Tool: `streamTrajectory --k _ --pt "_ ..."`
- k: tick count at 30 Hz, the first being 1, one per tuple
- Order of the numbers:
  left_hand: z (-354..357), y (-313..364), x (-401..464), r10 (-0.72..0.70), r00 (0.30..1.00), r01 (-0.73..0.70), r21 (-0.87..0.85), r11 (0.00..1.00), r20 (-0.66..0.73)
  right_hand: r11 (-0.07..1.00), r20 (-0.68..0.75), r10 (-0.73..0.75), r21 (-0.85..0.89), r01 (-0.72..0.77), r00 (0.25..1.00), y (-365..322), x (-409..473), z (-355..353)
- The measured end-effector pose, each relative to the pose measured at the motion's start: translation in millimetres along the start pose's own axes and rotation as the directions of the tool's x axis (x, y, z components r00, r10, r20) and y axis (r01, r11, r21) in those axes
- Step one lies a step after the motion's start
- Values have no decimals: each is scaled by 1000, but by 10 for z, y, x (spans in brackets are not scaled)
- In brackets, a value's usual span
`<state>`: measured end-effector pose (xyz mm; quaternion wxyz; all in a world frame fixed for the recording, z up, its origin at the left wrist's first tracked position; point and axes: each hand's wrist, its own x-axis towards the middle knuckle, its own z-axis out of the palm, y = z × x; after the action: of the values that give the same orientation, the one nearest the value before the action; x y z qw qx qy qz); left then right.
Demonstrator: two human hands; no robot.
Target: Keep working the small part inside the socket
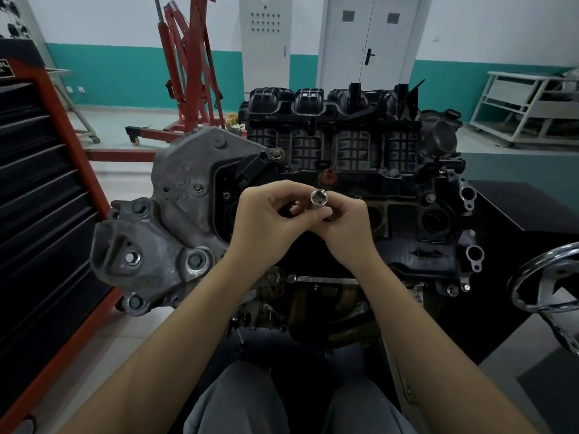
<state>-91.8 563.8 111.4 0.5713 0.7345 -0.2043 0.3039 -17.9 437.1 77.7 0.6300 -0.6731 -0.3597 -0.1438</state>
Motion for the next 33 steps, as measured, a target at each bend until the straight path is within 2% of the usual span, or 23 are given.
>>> streamTrajectory --k 2,6,10,13,17,19,24,29,33 --pt "1 -3 -5 0 1000 0 -24 1000 -10 1000 24 -8 1 8 1000 -9 -1 -6" --pt "-19 -3 -10 -36 997 43 -120 992 61 1000 84 -18 -15 20 996 -10 -18 -8" --pt "-6 4 -8 -23 999 23 -5 1000 31 1000 38 5 -30 -4 999 13 -7 -1" --pt "-7 5 -8 -9 1000 9 15 1000 -6 1000 31 -5 -18 6 1000 15 -8 4" --pt "-26 7 -11 -26 995 36 -100 994 95 1000 98 -9 -18 11 995 -29 -28 10" --pt "-40 8 -5 -42 988 64 -151 986 148 999 81 9 -33 -6 997 -13 -24 22" --pt "-4 2 12 -3 1000 3 -12 1000 28 1000 16 -24 -3 24 1000 29 -12 20" --pt "-15 -18 -26 6 998 -2 -62 998 59 999 87 -33 1 33 996 4 -35 -1" --pt "-9 -3 -31 17 999 -16 -30 999 37 999 59 -28 -25 30 998 6 -12 7"
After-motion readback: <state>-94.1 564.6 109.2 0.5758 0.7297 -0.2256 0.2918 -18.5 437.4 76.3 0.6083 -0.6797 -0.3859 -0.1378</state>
